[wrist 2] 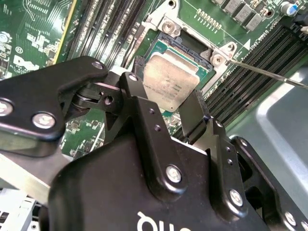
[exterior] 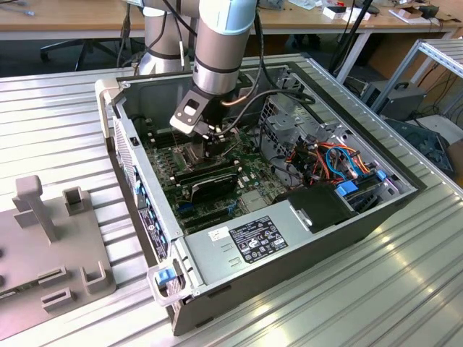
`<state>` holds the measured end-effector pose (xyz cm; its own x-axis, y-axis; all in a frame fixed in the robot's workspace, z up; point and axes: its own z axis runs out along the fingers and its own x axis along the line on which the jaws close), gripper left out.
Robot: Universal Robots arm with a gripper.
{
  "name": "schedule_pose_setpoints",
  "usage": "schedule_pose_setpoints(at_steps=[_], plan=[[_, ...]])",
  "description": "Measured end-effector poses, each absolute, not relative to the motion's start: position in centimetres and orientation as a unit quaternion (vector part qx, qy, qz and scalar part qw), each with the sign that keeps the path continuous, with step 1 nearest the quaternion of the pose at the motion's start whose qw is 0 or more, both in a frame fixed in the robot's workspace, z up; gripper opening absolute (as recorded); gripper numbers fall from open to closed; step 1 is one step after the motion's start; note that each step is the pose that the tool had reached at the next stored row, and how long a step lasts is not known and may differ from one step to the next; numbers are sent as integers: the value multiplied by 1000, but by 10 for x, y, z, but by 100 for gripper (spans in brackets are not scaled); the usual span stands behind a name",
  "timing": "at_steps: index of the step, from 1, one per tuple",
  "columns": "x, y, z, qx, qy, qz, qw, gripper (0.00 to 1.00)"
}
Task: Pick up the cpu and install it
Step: 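Place the cpu into insertion slot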
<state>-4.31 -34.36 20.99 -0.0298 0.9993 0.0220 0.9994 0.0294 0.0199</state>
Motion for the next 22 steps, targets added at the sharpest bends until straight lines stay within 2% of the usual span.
schedule_pose_setpoints(at_steps=[22], plan=[[-43,-341,202,-696,-717,-15,1,55]])
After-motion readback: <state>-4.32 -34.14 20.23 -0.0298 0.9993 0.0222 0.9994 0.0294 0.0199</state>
